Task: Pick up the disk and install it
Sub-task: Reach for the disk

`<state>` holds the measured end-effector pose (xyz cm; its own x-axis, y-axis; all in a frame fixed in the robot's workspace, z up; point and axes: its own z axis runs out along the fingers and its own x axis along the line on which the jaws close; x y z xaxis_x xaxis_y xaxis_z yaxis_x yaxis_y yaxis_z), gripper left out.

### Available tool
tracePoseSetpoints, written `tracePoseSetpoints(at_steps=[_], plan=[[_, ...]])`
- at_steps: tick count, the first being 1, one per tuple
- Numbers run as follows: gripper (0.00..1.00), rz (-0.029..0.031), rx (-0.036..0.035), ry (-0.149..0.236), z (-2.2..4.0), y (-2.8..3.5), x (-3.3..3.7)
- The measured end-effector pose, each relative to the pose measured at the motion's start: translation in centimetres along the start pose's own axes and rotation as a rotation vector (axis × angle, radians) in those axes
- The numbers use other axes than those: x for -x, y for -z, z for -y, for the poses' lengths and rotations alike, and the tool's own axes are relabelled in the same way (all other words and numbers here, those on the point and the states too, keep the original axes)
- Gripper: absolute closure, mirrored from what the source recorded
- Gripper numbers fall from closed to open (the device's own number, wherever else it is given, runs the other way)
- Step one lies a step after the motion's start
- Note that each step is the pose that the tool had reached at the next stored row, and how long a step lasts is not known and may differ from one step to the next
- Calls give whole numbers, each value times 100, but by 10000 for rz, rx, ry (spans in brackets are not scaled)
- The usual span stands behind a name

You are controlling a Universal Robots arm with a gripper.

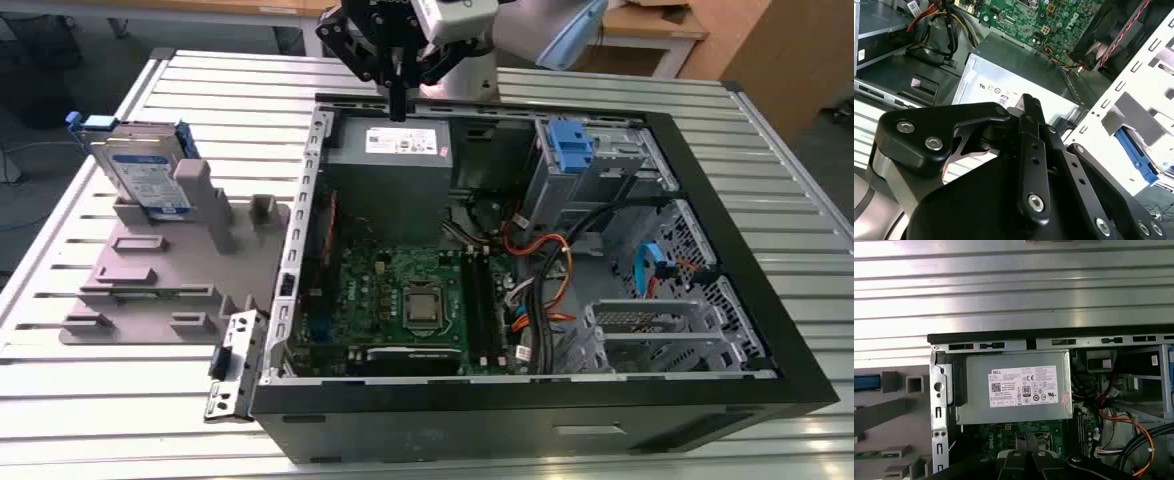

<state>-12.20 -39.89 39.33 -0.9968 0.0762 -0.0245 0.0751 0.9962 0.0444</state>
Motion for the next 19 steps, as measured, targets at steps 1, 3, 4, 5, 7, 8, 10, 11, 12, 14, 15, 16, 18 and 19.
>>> tracePoseSetpoints(at_steps=[1, 3, 4, 5, 7, 8, 10, 11, 12, 14, 15, 16, 18, 19], plan=[[89, 0, 0, 0, 0, 0, 0], [89, 0, 0, 0, 0, 0, 0], [89, 0, -1, 0, 0, 0, 0], [89, 0, 0, -1, 0, 0, 0], [89, 0, -1, 0, 0, 0, 0], [89, 0, -1, 0, 0, 0, -1], [89, 0, -1, -2, 0, 0, -7], [89, 0, 0, -2, 1, 0, -11], [89, 0, 0, -1, 1, 0, -16], [89, 0, 0, 0, 3, 1, -32], [89, 0, -1, 0, 3, 2, -43], [89, 0, 0, 0, 4, 2, -53], [89, 0, 0, 0, 6, 2, -75], [89, 0, -1, 1, 7, 2, -87]])
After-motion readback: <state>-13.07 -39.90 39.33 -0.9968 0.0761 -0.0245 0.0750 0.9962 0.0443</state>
